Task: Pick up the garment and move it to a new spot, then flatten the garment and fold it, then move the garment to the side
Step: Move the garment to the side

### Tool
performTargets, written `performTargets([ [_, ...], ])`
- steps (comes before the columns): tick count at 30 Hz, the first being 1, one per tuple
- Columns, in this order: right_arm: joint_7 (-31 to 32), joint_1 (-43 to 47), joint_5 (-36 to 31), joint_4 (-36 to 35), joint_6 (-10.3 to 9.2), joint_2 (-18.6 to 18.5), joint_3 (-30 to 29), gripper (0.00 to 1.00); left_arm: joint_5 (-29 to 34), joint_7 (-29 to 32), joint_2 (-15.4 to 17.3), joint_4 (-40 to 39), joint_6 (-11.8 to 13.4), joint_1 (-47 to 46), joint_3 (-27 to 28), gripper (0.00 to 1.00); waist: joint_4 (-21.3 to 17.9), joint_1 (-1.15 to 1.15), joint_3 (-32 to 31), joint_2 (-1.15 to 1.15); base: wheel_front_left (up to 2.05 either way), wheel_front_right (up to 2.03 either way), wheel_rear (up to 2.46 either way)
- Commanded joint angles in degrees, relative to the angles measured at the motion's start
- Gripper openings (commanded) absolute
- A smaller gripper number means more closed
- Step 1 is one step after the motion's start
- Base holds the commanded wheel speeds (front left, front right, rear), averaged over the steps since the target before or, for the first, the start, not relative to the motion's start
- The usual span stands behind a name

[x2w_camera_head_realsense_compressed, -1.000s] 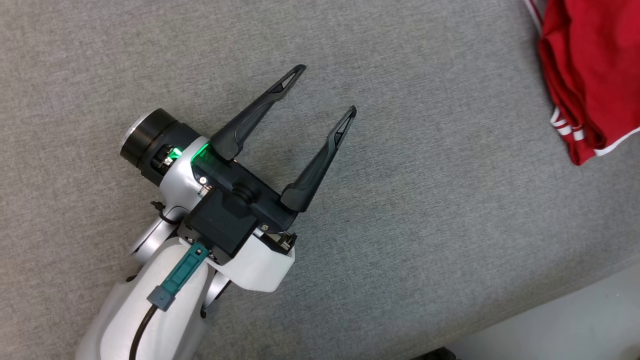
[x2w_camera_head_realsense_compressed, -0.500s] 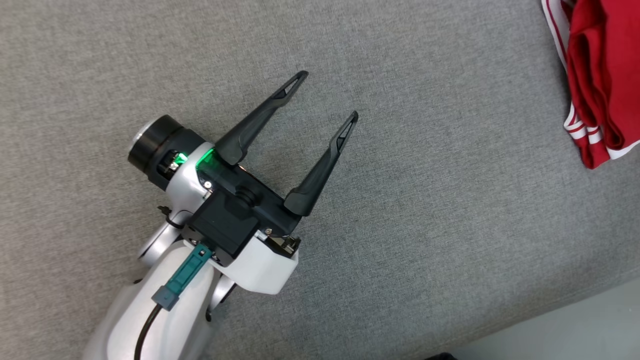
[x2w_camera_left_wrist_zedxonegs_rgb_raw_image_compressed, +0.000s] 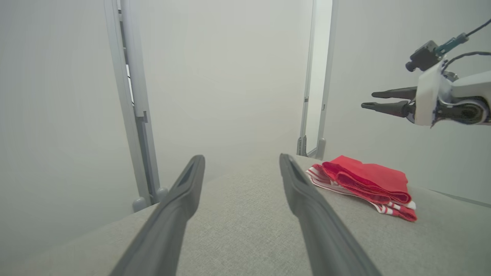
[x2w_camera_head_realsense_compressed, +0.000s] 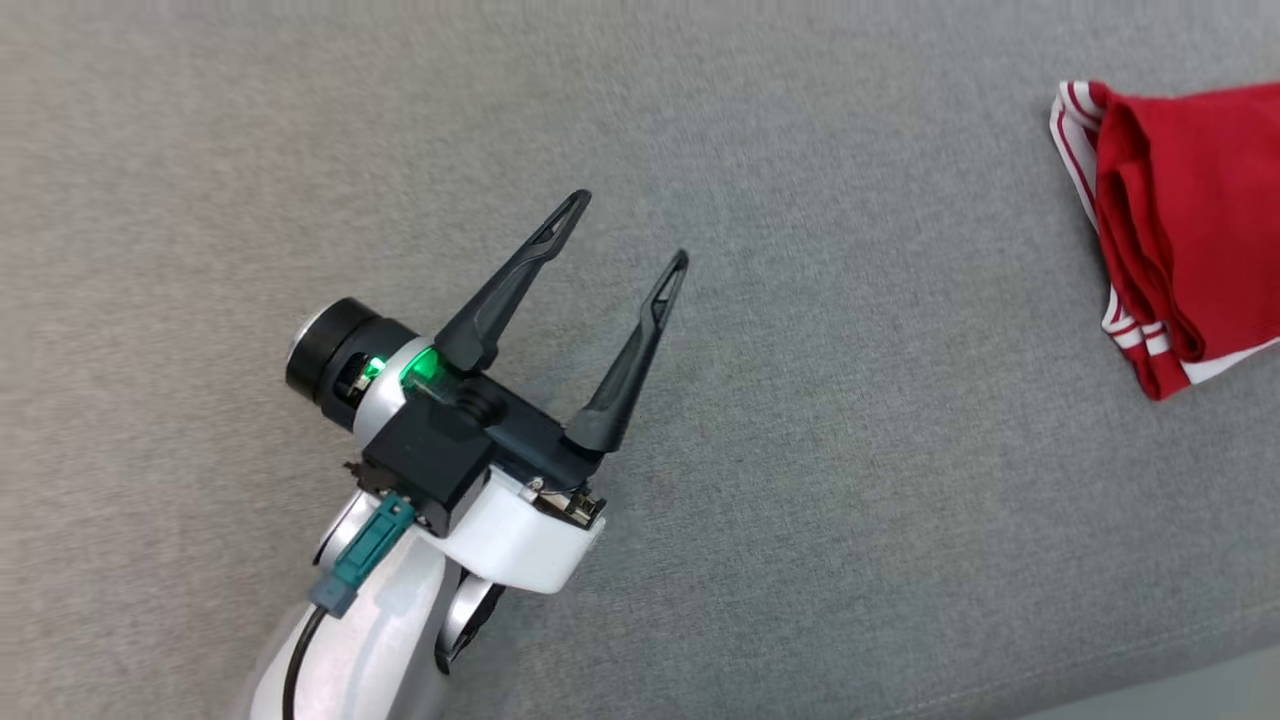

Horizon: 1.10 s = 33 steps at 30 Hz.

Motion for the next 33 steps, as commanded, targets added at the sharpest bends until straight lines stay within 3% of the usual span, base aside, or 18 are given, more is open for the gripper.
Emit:
performTargets([
  [1, -0.3, 1.3, 0.7, -1.2, -0.05, 0.6, 0.1, 1.0, -0.5, -0.3, 0.2, 0.0, 0.6, 1.0, 0.7, 1.0, 3.0, 0.0, -4.3, 0.0, 0.0, 0.0, 0.0],
  [14, -0.2, 15.1, 1.6, -19.0, -0.04, 11.4, 1.5, 1.0, -1.9, -0.3, -0.9, -1.1, 3.0, 9.7, 8.8, 1.0, 7.6, 0.0, -14.0, 0.0, 0.0, 0.0, 0.0],
  [22, -0.2, 23.8, 1.0, -26.6, -0.04, 17.6, -3.1, 1.0, -1.6, -0.3, -1.6, 0.5, 3.0, 14.4, 11.8, 1.0, 8.9, 0.0, -17.5, 0.0, 0.0, 0.0, 0.0],
  [33, -0.2, 36.2, -6.0, -37.2, -0.04, 27.5, -8.5, 1.0, -0.9, -0.3, -2.8, 3.5, 2.6, 19.6, 15.4, 1.0, 9.8, 0.0, -19.7, 0.0, 0.0, 0.0, 0.0],
])
